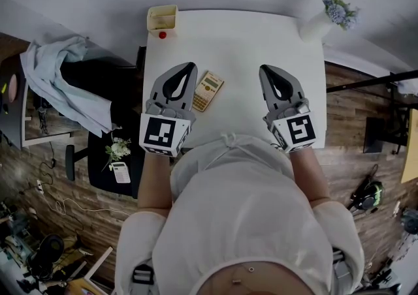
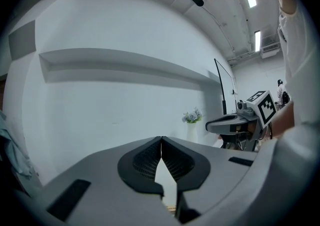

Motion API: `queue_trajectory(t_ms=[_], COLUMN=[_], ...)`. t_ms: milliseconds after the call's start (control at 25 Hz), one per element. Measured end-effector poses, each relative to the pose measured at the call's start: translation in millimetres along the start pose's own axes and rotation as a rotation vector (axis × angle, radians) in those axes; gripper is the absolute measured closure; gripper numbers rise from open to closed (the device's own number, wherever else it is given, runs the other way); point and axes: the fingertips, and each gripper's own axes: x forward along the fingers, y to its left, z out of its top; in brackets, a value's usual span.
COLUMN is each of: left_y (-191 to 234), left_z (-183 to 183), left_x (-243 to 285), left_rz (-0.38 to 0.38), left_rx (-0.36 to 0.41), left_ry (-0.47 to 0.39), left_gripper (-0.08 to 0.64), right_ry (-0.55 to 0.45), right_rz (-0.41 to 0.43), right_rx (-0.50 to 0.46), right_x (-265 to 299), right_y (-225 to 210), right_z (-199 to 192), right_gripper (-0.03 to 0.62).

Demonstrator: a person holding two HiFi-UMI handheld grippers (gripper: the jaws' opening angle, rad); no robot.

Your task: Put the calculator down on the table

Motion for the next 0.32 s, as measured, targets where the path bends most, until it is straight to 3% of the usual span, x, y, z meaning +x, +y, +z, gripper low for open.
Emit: queue_trajectory(t_ms=[320], left_y=[-6.5], left_z=[-14.5], left_x=[2.6], left_rz=[-0.017], left_rx=[0.034], left_ry=[0.066], left_gripper=[0.540], right_ry=[0.000], right_rz=[-0.010], right_rx=[0.010], right_x=[-2.0], right_y=[-4.6], right_z=[-1.0], right_gripper=[0.591])
